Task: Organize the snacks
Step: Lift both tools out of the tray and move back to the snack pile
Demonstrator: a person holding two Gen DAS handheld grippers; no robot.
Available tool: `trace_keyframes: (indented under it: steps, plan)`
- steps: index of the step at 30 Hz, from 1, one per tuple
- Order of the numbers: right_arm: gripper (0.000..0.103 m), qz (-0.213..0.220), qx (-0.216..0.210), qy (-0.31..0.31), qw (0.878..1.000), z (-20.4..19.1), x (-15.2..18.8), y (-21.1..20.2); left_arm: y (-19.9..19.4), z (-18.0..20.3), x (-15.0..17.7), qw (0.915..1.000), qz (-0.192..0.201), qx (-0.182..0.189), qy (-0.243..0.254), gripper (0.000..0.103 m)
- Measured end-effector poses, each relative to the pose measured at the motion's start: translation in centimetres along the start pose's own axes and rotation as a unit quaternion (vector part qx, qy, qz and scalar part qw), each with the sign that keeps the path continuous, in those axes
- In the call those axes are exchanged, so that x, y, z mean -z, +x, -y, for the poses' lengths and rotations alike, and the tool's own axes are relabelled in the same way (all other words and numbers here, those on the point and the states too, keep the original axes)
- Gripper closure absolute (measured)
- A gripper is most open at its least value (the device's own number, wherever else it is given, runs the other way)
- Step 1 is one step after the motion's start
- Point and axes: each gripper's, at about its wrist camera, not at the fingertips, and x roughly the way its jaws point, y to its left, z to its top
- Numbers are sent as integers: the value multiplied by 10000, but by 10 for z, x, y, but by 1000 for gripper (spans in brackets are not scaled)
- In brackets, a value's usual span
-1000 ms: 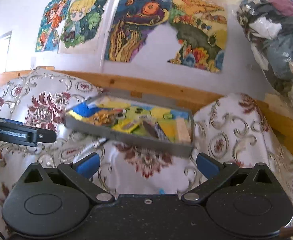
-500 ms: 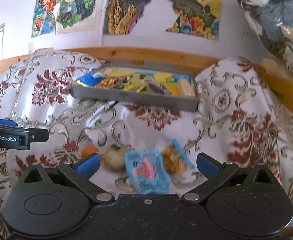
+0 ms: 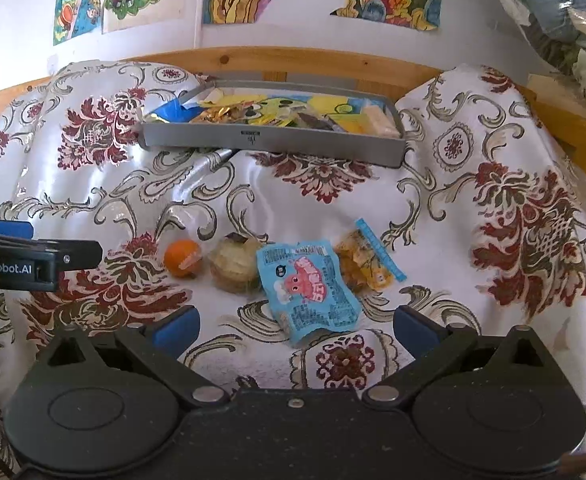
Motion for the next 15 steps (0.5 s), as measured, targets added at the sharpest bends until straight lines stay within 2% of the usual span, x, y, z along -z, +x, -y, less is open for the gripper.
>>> trace_keyframes:
  steps: [3, 15]
  plan:
    - [1, -58, -6, -6, 10000, 0, 1, 3, 1, 0, 0, 10000, 63, -35, -26, 0]
    - [1, -178, -67, 7, 9998, 1, 3, 10, 3, -6, -2, 9995, -126, 203, -196, 0]
